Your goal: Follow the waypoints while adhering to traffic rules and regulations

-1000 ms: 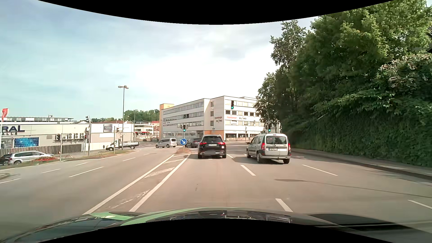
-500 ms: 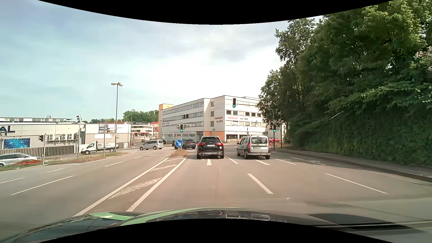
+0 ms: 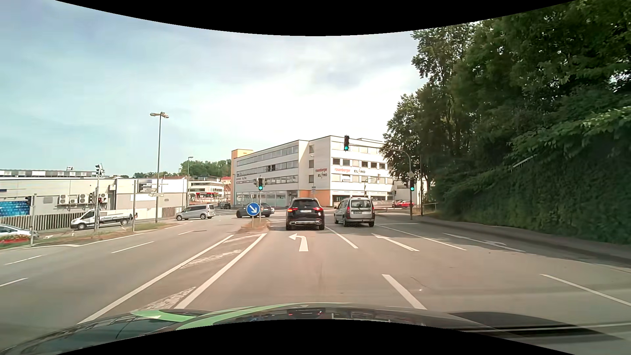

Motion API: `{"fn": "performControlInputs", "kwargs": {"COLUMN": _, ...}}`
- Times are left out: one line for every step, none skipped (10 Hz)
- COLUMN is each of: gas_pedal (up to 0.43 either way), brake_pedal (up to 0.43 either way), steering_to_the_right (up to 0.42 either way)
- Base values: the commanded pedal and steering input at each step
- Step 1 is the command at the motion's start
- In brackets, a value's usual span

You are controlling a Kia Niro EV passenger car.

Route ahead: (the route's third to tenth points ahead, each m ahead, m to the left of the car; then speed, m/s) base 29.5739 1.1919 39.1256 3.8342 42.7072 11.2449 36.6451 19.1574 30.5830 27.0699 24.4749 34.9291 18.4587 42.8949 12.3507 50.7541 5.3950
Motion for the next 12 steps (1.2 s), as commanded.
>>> {"fn": "performControlInputs", "kwargs": {"gas_pedal": 0.157, "brake_pedal": 0.0, "steering_to_the_right": -0.015}}
{"fn": "performControlInputs", "kwargs": {"gas_pedal": 0.157, "brake_pedal": 0.0, "steering_to_the_right": -0.017}}
{"fn": "performControlInputs", "kwargs": {"gas_pedal": 0.157, "brake_pedal": 0.0, "steering_to_the_right": -0.018}}
{"fn": "performControlInputs", "kwargs": {"gas_pedal": 0.157, "brake_pedal": 0.0, "steering_to_the_right": -0.018}}
{"fn": "performControlInputs", "kwargs": {"gas_pedal": 0.157, "brake_pedal": 0.0, "steering_to_the_right": -0.014}}
{"fn": "performControlInputs", "kwargs": {"gas_pedal": 0.157, "brake_pedal": 0.0, "steering_to_the_right": -0.011}}
{"fn": "performControlInputs", "kwargs": {"gas_pedal": 0.157, "brake_pedal": 0.0, "steering_to_the_right": -0.01}}
{"fn": "performControlInputs", "kwargs": {"gas_pedal": 0.15, "brake_pedal": 0.0, "steering_to_the_right": -0.01}}
{"fn": "performControlInputs", "kwargs": {"gas_pedal": 0.13, "brake_pedal": 0.0, "steering_to_the_right": -0.015}}
{"fn": "performControlInputs", "kwargs": {"gas_pedal": 0.118, "brake_pedal": 0.0, "steering_to_the_right": -0.021}}
{"fn": "performControlInputs", "kwargs": {"gas_pedal": 0.067, "brake_pedal": 0.0, "steering_to_the_right": -0.024}}
{"fn": "performControlInputs", "kwargs": {"gas_pedal": 0.008, "brake_pedal": 0.0, "steering_to_the_right": -0.024}}
